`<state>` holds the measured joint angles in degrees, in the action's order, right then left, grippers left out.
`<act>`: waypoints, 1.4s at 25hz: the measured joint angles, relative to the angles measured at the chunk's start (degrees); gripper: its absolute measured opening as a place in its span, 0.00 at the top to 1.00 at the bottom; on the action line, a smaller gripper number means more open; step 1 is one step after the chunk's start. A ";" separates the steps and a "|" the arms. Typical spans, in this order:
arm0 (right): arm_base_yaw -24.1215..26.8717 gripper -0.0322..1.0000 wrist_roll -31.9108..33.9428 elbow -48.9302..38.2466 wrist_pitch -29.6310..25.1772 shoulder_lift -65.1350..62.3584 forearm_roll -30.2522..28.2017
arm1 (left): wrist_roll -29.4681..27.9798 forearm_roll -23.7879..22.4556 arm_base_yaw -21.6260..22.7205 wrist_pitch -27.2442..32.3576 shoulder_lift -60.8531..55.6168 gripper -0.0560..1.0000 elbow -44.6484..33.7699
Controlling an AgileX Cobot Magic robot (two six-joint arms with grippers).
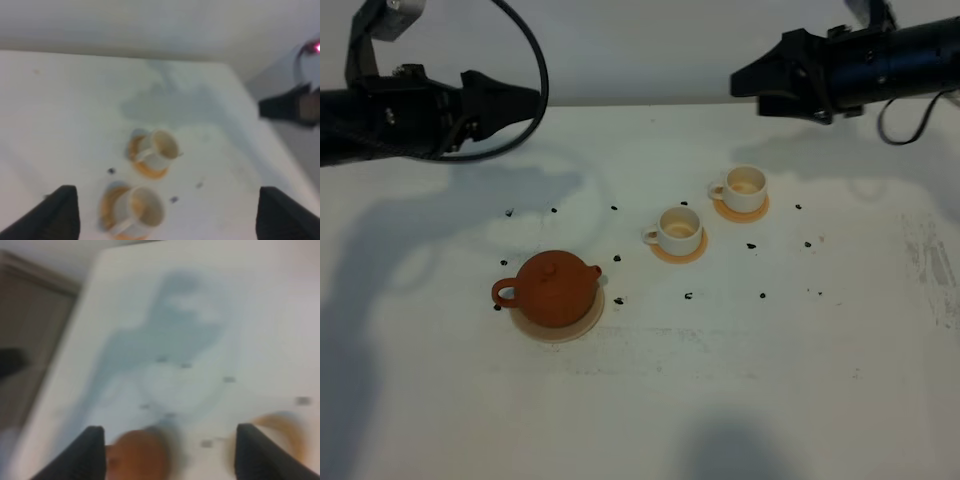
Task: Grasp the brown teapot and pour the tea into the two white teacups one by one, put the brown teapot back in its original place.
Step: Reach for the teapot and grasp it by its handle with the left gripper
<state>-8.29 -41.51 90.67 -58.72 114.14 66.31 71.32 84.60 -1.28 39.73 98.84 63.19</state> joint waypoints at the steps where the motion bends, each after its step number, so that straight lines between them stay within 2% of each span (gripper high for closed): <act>1: 0.00 0.45 0.95 0.00 1.45 -1.31 -2.89 | -0.08 -2.47 0.00 -0.69 -0.96 0.30 0.00; 6: 0.00 0.45 6.02 0.04 5.60 -8.37 -15.29 | -4.58 -15.30 0.00 -1.08 -5.91 0.30 0.00; 12: 0.00 0.45 12.86 0.04 7.03 -16.17 -28.17 | -12.78 -32.02 0.00 -1.47 -10.00 0.30 0.00; 19: 0.00 0.46 19.39 -0.02 5.83 -21.43 -39.90 | -23.41 -46.17 0.00 -1.38 -13.46 0.30 0.00; 23: -0.48 0.47 20.85 -3.02 6.05 -24.26 -43.22 | -26.87 -52.06 -0.54 -1.30 -14.71 0.30 0.00; 28: -0.48 0.48 20.96 -9.26 7.66 -29.78 -43.89 | -31.52 -58.90 -3.40 -1.20 -15.43 0.30 0.00; 33: -0.48 0.48 21.32 -16.73 9.90 -37.70 -43.83 | -37.50 -69.36 -6.99 -0.46 -15.43 0.30 0.00; 35: -0.48 0.48 21.85 -20.16 11.29 -41.13 -43.76 | -39.05 -71.81 -8.15 -0.22 -15.43 0.30 0.00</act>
<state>-8.77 -19.66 70.51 -47.42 73.01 22.54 32.27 12.79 -9.43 39.51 83.41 63.19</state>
